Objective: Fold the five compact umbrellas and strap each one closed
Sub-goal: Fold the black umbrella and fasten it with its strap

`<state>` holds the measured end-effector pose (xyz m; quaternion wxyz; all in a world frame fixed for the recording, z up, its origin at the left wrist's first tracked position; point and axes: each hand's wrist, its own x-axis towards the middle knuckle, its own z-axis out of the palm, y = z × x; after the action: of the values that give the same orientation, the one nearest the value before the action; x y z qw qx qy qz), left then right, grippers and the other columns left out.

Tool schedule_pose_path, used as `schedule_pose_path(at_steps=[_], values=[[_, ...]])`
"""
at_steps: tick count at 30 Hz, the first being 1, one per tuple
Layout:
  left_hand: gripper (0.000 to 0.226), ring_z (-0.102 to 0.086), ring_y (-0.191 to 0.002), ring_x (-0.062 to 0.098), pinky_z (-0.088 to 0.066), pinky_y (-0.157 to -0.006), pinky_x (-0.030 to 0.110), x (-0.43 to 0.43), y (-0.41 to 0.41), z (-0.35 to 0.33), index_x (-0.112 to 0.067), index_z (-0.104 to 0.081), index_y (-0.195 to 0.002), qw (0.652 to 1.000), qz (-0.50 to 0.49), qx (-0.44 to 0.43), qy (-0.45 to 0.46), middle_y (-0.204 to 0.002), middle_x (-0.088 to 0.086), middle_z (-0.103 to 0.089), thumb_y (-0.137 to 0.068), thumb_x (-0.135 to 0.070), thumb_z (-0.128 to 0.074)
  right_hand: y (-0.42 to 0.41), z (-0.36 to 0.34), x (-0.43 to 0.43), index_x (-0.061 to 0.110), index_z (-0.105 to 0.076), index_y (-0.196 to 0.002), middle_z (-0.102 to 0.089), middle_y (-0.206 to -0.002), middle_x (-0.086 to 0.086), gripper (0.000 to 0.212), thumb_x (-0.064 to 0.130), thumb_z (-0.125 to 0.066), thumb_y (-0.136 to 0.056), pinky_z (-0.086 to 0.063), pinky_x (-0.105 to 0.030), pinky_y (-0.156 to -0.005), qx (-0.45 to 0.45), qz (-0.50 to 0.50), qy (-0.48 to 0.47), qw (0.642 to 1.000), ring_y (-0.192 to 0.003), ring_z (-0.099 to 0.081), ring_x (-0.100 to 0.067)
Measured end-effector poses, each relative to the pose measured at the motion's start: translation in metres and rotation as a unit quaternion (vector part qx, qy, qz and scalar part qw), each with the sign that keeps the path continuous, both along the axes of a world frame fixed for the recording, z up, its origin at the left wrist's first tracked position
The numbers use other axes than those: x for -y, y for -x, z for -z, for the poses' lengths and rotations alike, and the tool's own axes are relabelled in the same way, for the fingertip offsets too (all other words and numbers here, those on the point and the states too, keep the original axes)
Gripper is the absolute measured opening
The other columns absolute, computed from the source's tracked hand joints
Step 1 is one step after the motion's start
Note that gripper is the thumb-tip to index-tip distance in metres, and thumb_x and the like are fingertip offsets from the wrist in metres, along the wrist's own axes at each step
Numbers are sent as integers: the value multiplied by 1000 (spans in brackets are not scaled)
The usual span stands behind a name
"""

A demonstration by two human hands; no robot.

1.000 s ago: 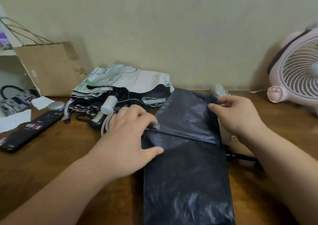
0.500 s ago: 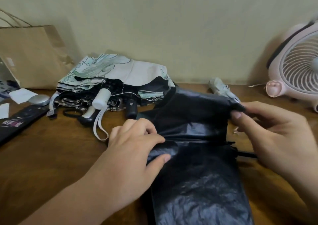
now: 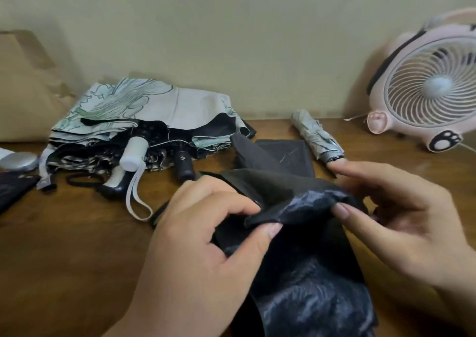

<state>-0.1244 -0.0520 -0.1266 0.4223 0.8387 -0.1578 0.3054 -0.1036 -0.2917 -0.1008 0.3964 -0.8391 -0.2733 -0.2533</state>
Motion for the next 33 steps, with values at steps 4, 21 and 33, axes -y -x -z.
schedule_pose_path(at_steps=[4,21,33], values=[[21,-62,-92,8,-41,-81,10,-7,7,-5,-32,-66,-73,998,39,-38,-19,-89,-16,-63,-70,-27,-87,5,-11,11,30,-77,-113,-75,-91,-10,39,38,-81,-75,-55,-45,-68,-126,-18,-23,992,-79,-70,-28],[72,-32,-39,12,-29,-39,18,-7,18,-18,-34,-65,-118,868,181,-396,239,-63,25,-56,-57,-12,-97,53,24,1,15,-81,-100,-63,-90,-20,42,-3,-86,-62,-42,-18,-46,-424,-15,-405,810,-65,-60,-20],[31,-51,-51,7,-44,-52,26,-3,25,-20,-38,-70,-89,961,-8,-200,-192,-53,-7,-55,-79,-67,-67,67,51,11,21,-81,-91,-63,-69,-4,27,26,-81,-65,-47,-22,-64,-363,5,-189,913,-66,-54,-15]])
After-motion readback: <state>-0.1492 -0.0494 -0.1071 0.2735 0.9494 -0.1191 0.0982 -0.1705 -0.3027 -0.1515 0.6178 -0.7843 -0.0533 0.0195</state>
